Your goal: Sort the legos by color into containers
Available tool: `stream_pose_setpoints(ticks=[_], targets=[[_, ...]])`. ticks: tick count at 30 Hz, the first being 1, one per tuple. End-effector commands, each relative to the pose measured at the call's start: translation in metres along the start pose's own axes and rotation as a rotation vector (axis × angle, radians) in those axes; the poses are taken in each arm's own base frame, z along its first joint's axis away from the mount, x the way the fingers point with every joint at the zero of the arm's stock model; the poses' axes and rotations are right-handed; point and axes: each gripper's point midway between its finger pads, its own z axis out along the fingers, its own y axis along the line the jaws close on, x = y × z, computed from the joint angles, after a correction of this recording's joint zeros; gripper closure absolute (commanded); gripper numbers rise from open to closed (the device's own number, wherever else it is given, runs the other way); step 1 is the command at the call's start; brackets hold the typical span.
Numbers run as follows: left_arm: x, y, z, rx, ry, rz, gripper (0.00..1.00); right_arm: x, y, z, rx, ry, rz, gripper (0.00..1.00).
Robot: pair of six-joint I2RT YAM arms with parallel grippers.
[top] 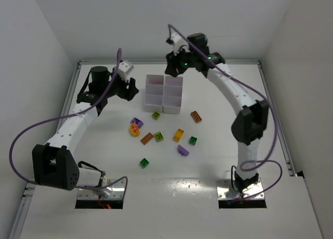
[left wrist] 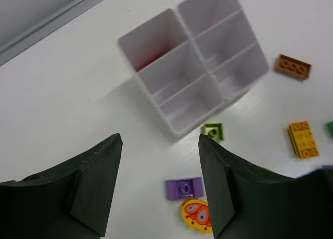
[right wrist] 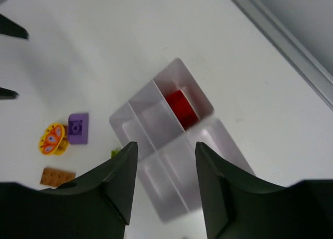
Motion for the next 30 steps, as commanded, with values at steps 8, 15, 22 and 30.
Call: stream_pose_setpoints(ticks=[8,15,22,30], targets=[[0.007,-0.120,0.018,0.299,0.022,0.163,0.34,0.173,-0.016,-0.126,0.167,0.447,0.244,0.54],[0.064,-0.145,0.014,0.323,0.194,0.171,0.35,0.233,-0.002,-0.123,0.166,0.554,0.247,0.47],[0.076,-0.135,0.006,0.265,0.222,0.194,0.35,0.257,-0.017,-0.110,0.227,0.589,0.338,0.38],[0.091,-0.128,-0.003,0.220,0.252,0.197,0.35,0.261,-0.023,-0.083,0.231,0.578,0.354,0.22]])
